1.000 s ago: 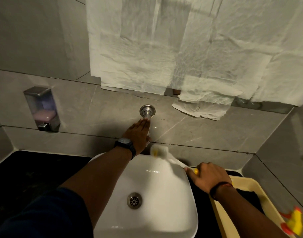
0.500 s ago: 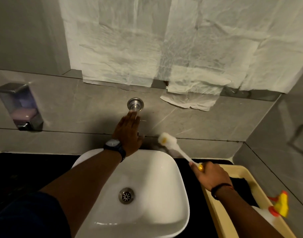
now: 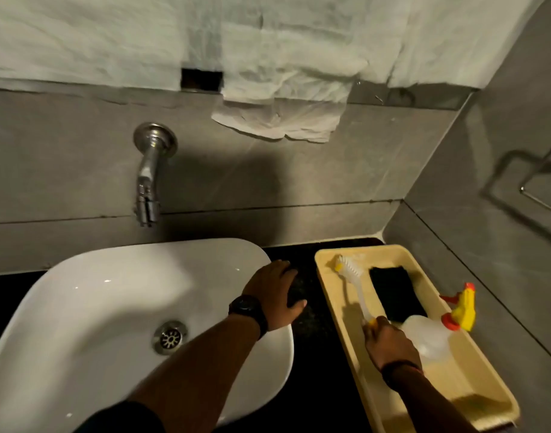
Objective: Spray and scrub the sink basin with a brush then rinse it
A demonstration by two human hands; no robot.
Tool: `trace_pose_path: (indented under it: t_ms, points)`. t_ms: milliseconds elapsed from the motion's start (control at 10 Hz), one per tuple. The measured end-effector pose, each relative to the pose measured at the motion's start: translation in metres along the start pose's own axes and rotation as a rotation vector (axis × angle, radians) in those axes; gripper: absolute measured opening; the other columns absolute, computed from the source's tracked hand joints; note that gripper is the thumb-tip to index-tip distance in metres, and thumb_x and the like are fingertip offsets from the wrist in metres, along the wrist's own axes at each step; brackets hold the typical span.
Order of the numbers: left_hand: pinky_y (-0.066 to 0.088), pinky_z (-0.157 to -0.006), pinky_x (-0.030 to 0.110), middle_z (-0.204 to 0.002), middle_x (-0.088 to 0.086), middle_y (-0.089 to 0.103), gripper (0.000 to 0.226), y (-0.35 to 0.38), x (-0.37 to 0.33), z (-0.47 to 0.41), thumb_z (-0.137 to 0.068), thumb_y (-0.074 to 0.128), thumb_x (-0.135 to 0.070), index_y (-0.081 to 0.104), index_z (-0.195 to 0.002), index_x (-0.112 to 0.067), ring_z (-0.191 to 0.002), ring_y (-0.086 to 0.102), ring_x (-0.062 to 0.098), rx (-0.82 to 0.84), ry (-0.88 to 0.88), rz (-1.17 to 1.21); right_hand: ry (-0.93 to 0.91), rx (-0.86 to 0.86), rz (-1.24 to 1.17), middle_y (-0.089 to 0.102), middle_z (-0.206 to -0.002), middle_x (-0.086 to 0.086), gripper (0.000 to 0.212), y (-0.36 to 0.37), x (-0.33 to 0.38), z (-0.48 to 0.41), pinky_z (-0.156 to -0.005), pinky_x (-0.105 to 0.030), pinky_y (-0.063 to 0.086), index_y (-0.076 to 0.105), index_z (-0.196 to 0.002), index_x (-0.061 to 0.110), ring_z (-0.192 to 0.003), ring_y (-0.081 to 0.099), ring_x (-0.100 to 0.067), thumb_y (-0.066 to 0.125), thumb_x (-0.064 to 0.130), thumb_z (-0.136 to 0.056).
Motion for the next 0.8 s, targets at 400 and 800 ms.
trace_pose_path:
  t_ms: [400,800]
  points:
    - [-0.006,-0.115,0.03,-0.158,0.0,0.013,0.077,0.049,0.003,-0.011,-0.082,0.038,-0.06,0.021,-0.144,-0.018,-0.144,-0.005,0.013,0.044,0.066,-0.059,-0.08,-0.016,0.205,0.055,-0.123,-0.021,0.047,0.057,-0.026,-0.025,-0.089,-0.041,0.044,0.055,-0.125,0.008,-0.109,0.049,-0.037,0.044,0.045,-0.098]
    - [0.002,-0.116,0.034,-0.159,-0.002,0.006,0.103,-0.033,0.005,-0.002,-0.068,0.042,-0.079,0.001,-0.146,-0.026,-0.144,-0.006,0.013,-0.007,0.088,-0.058,-0.175,-0.302,-0.09,0.038,-0.147,-0.026,0.08,-0.022,0.041,-0.024,-0.104,-0.052,0.042,0.029,-0.147,0.005,-0.134,0.037,-0.041,0.065,0.043,-0.086]
Point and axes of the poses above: each hand's wrist, its own z-axis away from the middle knuckle, its own y-axis out of the palm, x = y × z, the point moved 2 cm from there along -z, towards the middle knuckle
